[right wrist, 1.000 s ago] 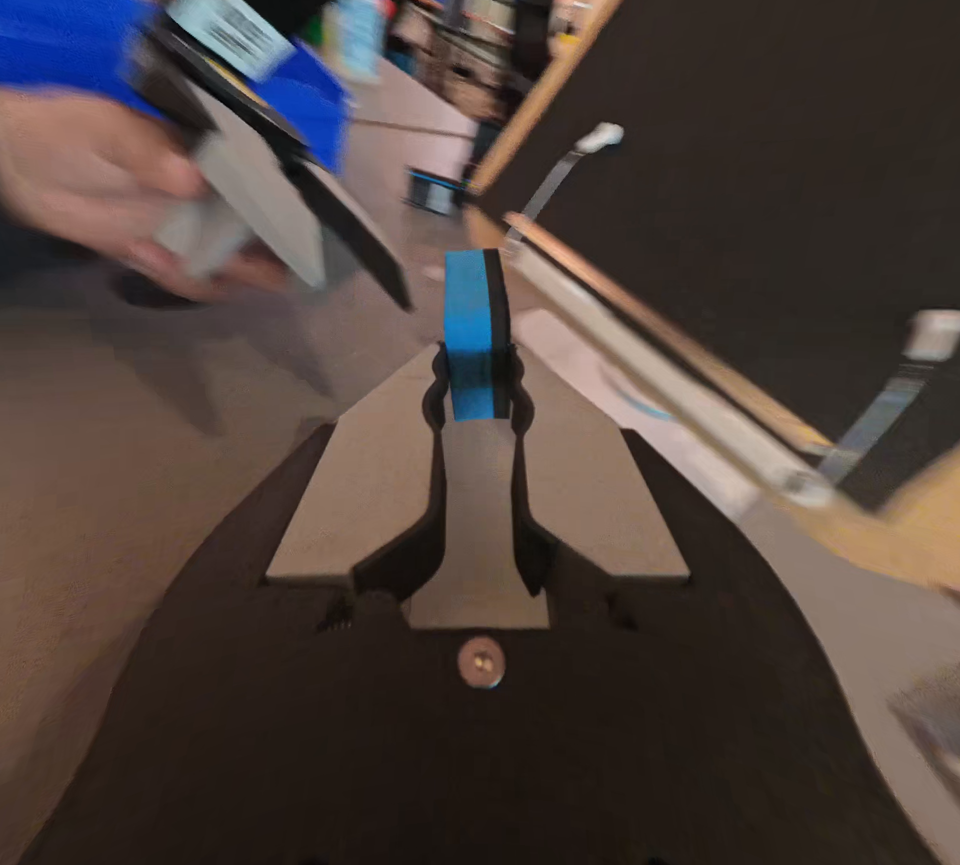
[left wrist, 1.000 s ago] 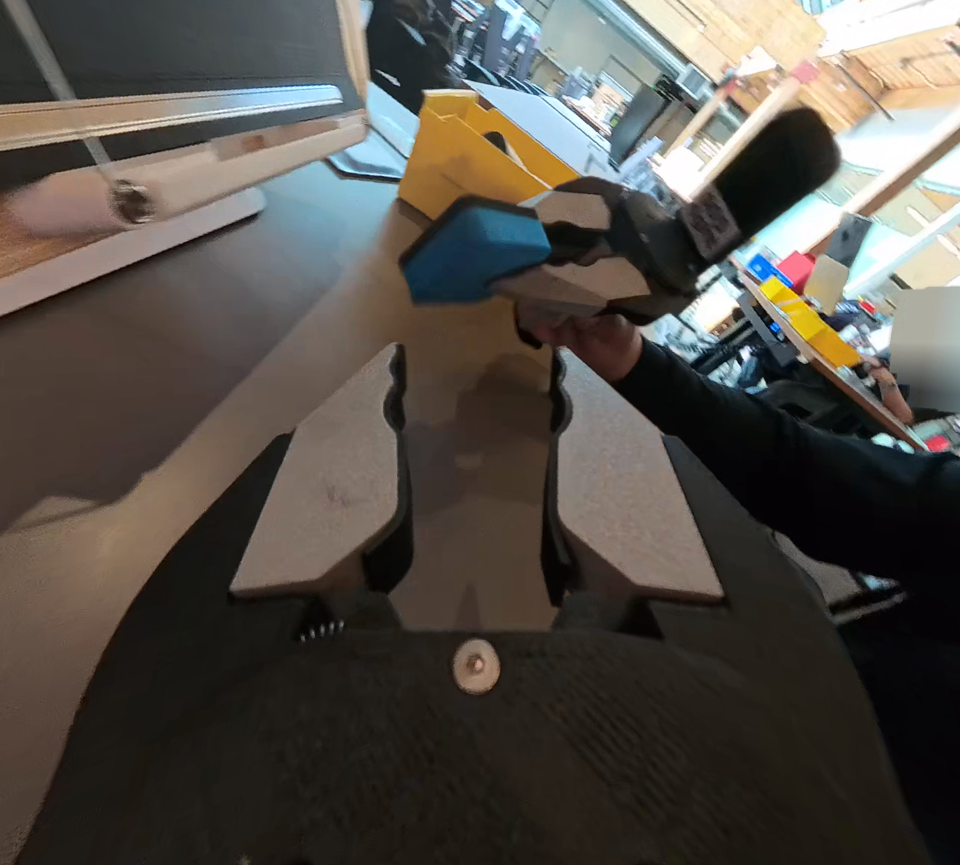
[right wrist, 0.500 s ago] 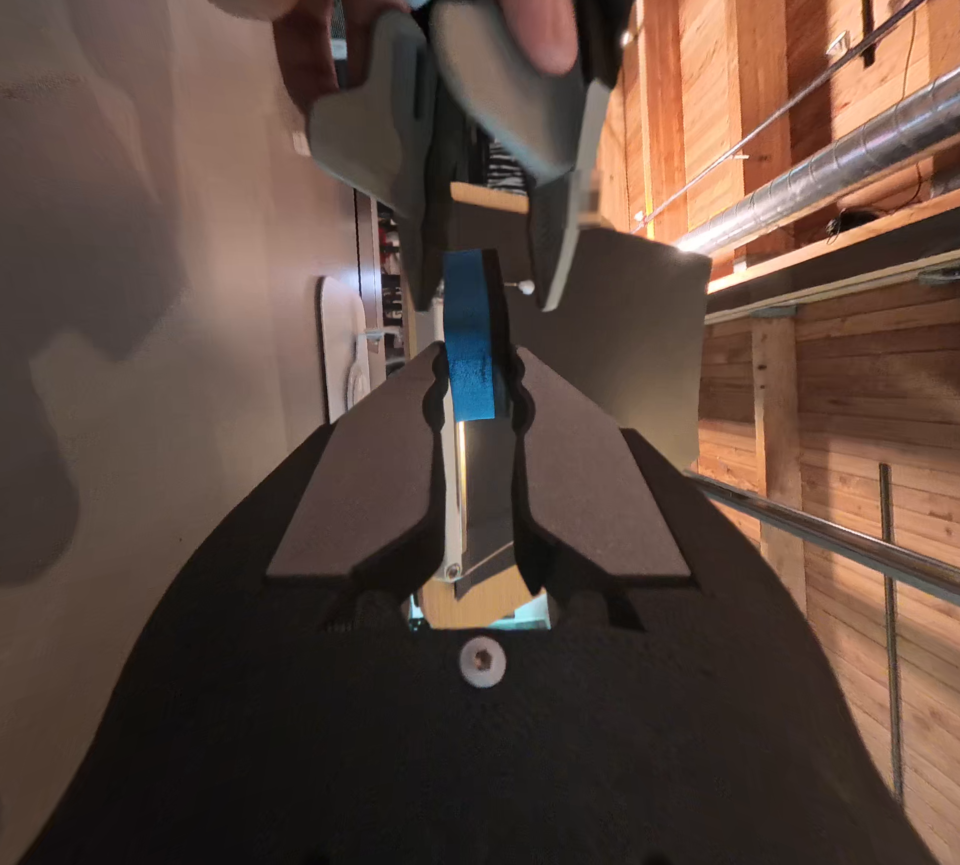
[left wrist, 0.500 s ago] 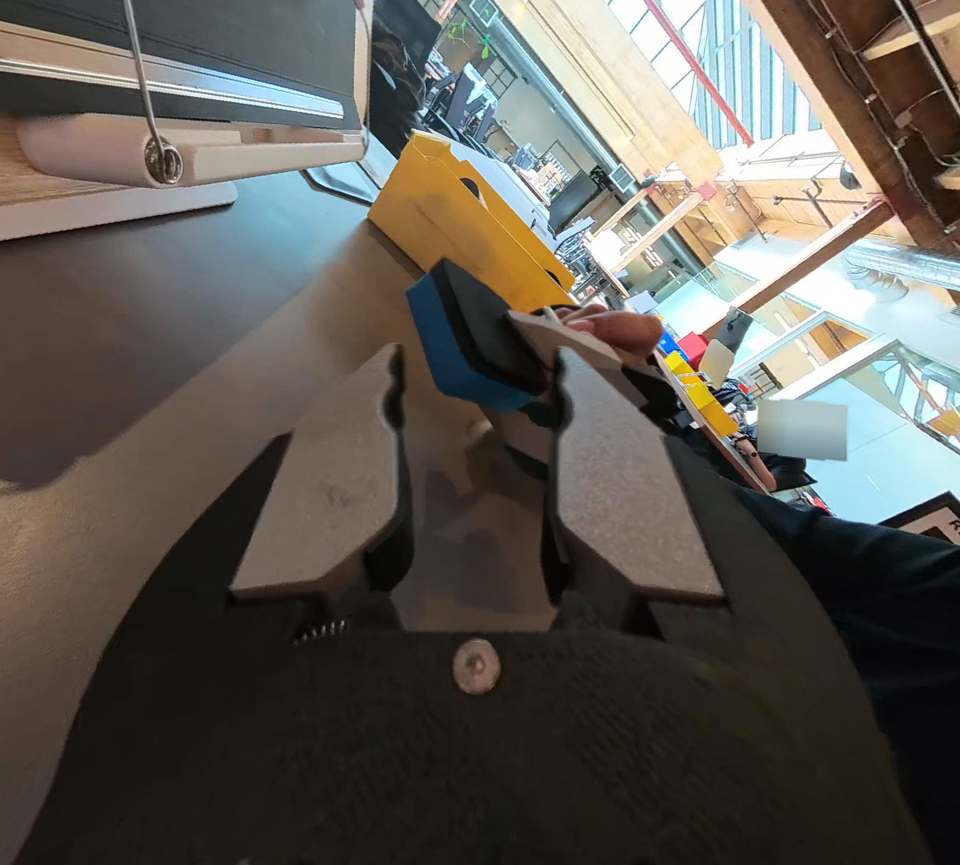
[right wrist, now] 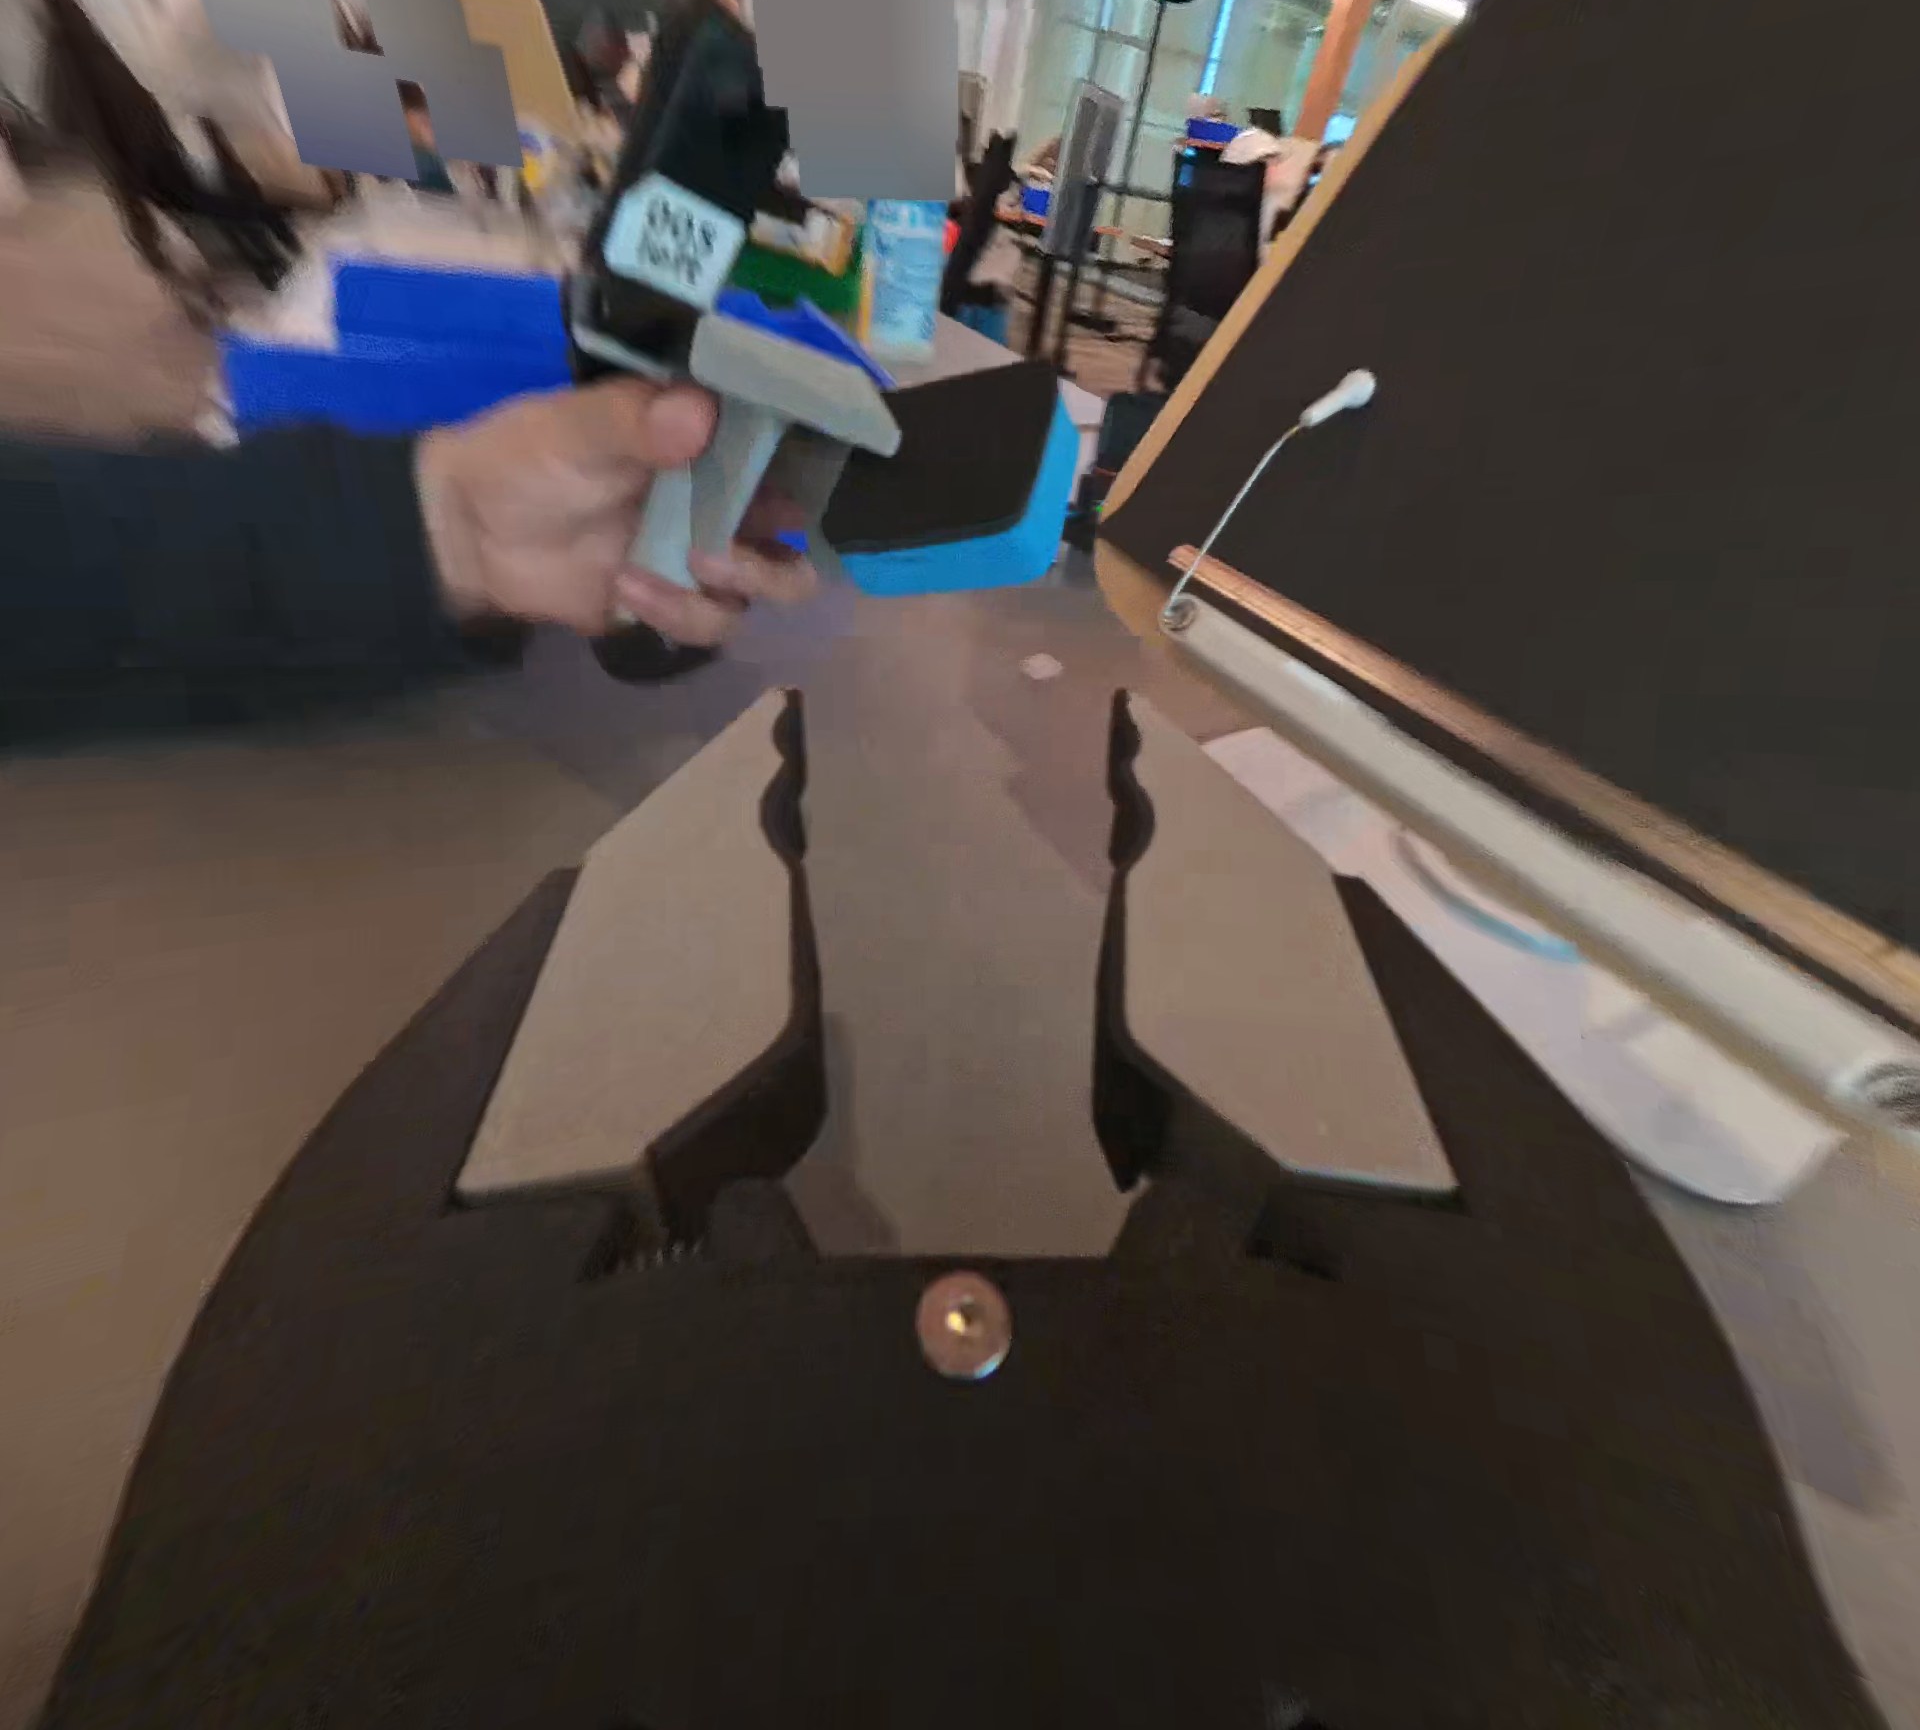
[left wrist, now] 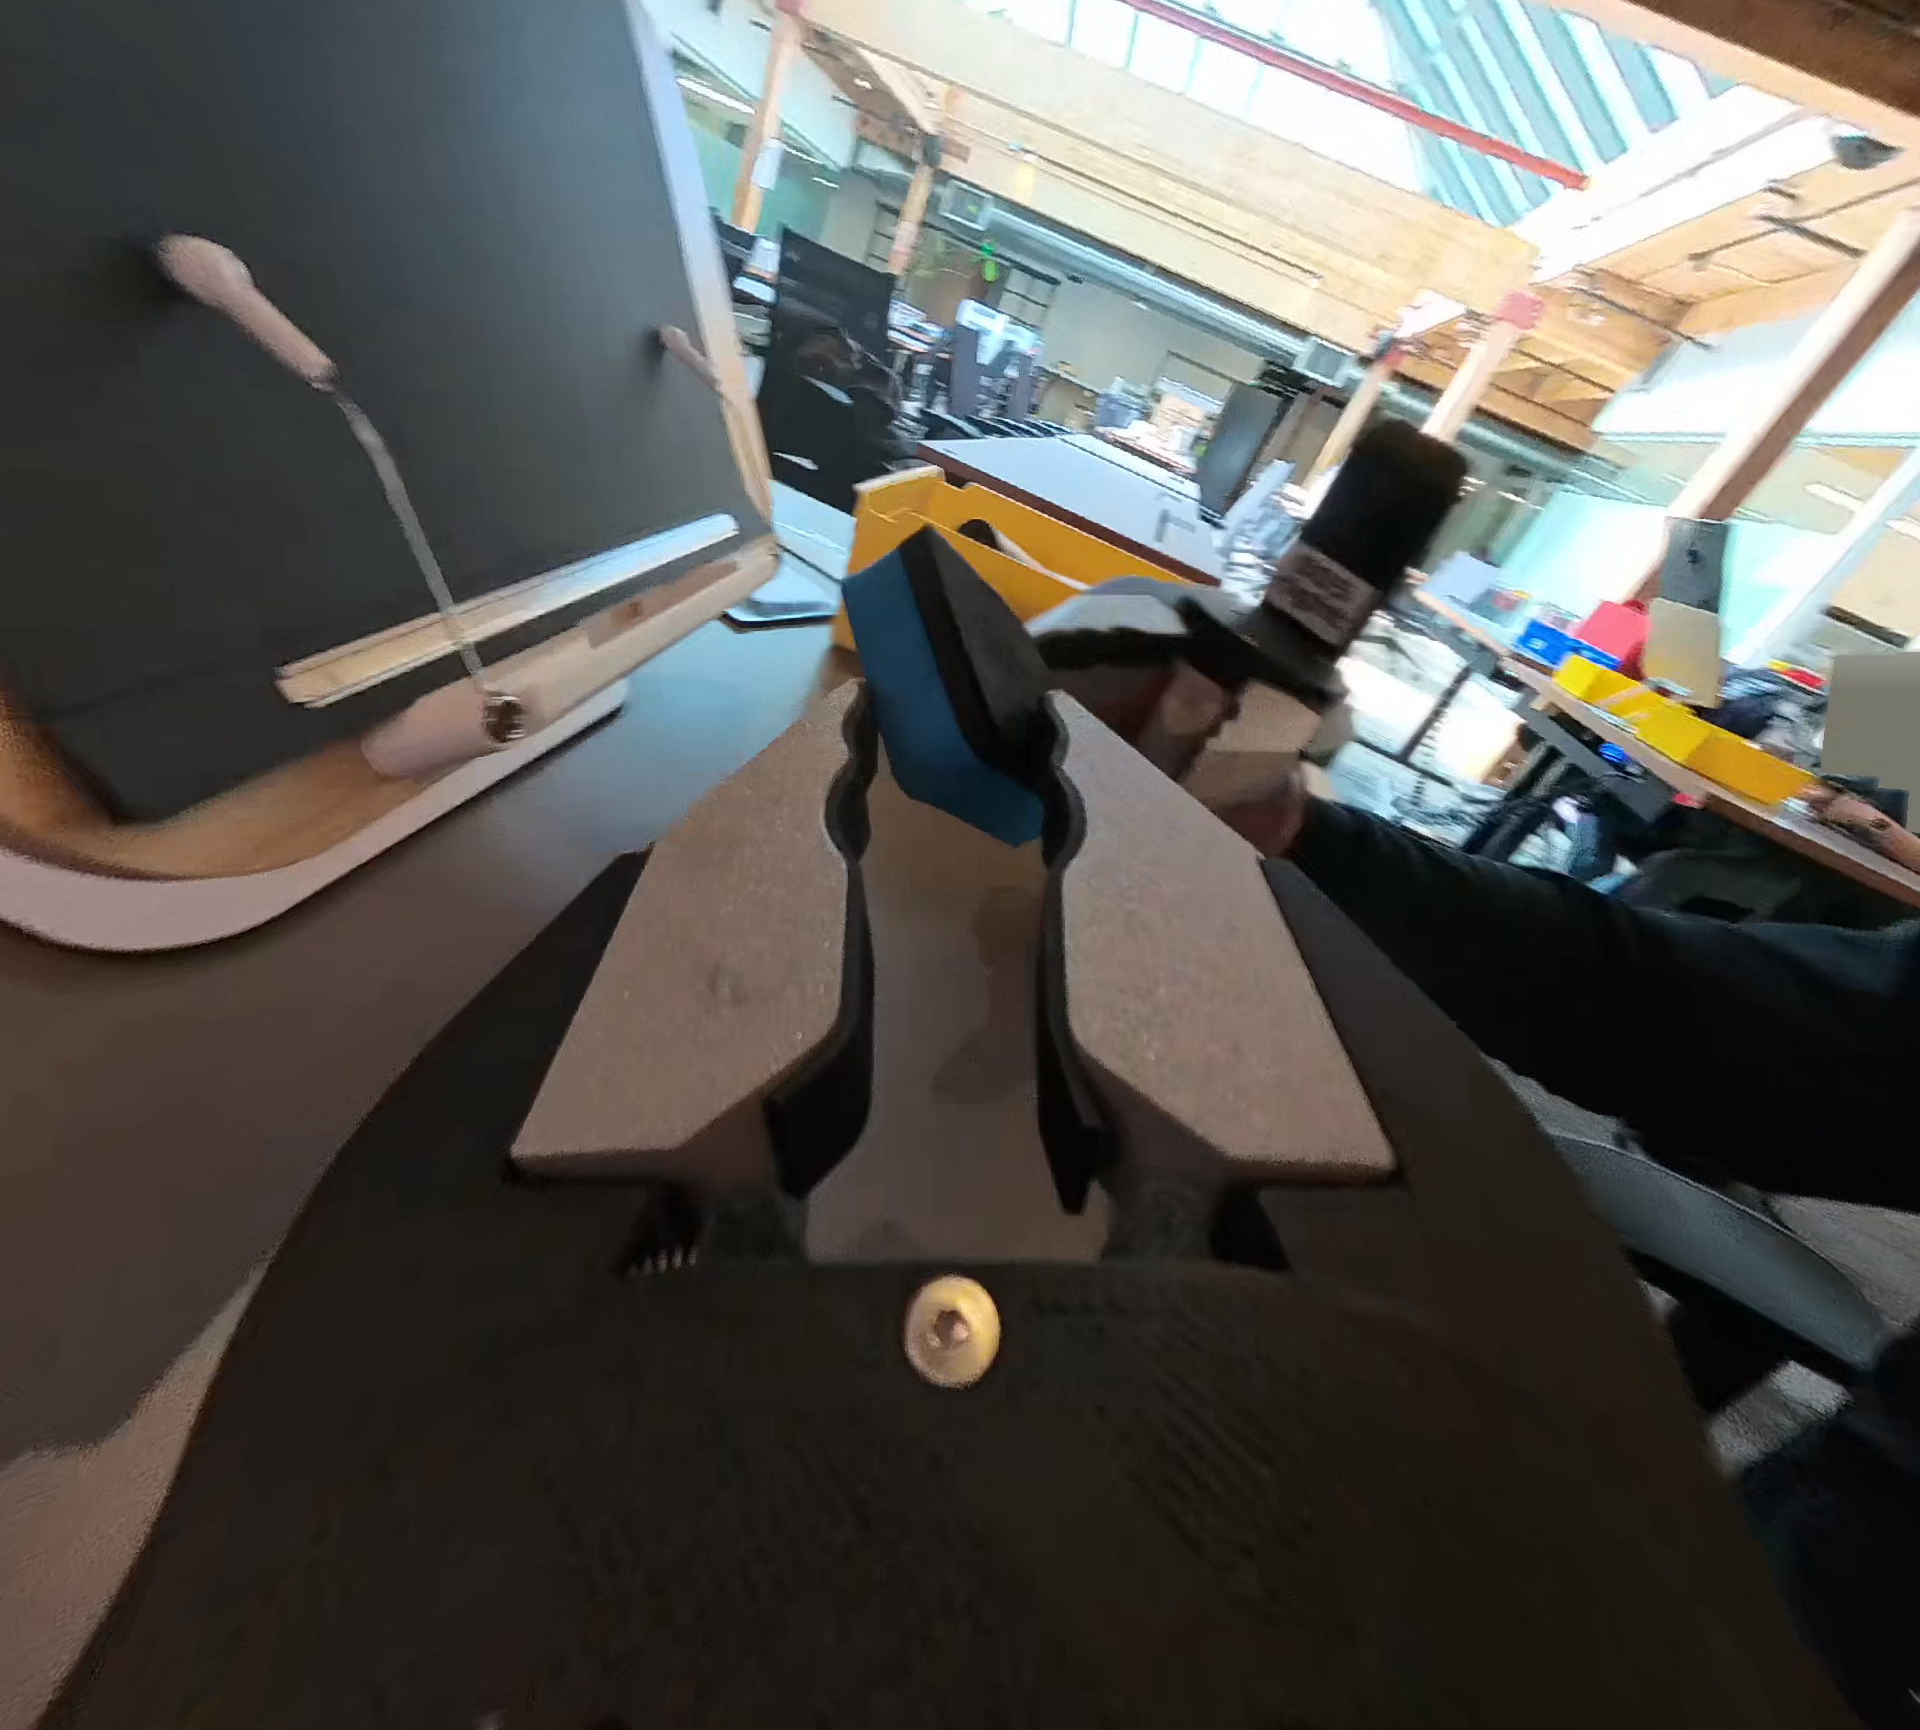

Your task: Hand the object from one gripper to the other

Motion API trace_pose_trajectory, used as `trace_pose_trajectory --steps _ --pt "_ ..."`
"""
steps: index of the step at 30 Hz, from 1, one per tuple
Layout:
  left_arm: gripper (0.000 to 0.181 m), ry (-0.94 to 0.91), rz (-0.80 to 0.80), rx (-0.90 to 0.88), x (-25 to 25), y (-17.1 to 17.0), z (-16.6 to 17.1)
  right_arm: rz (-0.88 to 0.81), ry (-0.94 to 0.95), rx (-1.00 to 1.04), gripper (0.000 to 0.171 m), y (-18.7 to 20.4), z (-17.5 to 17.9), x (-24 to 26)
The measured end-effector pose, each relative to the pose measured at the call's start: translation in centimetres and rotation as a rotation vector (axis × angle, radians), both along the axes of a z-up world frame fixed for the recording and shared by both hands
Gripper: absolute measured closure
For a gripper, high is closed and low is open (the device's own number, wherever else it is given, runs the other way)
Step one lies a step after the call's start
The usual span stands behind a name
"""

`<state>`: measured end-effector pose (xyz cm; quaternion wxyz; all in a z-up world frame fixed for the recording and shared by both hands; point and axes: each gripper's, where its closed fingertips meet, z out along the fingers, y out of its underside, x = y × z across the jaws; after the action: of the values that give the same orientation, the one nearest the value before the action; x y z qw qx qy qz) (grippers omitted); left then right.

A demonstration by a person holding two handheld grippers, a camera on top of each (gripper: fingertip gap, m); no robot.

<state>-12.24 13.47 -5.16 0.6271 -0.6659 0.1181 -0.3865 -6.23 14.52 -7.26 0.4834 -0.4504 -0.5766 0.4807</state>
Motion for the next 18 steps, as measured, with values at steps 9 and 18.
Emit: trace_pose_trajectory --steps 9,18 --pt "0.153 -0.245 -0.173 -0.130 4.8 0.0 -0.7 -0.222 0.025 0.380 0.092 0.1 0.1 -0.6" --pt "0.154 -0.236 -0.185 -0.195 5.5 0.6 -2.6 -0.252 -0.005 0.501 0.111 -0.7 -0.9 -1.5"
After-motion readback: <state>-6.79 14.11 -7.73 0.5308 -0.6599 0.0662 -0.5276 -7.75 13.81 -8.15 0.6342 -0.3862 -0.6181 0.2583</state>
